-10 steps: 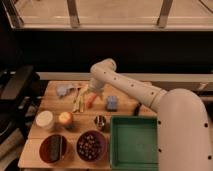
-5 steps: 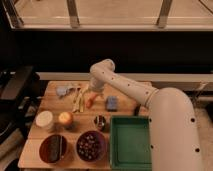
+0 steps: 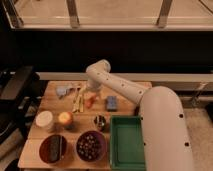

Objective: Place pepper in table surface

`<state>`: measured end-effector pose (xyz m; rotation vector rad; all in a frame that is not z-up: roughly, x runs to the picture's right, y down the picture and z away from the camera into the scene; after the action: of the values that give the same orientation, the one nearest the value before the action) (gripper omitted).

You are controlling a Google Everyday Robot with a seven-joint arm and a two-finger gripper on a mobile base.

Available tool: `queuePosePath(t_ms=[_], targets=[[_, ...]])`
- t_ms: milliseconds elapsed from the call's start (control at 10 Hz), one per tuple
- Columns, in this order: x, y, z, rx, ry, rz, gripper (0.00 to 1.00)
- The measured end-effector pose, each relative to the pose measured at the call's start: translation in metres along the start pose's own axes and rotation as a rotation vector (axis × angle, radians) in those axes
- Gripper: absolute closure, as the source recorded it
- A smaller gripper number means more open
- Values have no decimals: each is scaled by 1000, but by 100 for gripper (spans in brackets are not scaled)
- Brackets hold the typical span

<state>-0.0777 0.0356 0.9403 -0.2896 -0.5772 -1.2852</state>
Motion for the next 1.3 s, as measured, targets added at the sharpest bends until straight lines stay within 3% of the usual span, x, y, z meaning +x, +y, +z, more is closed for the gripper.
queuePosePath(t_ms=[600, 700, 1300], targets=[[5, 4, 25, -21, -43, 43, 20], [4, 3, 27, -27, -48, 39, 25], [-2, 1, 33, -44, -73, 16, 84]])
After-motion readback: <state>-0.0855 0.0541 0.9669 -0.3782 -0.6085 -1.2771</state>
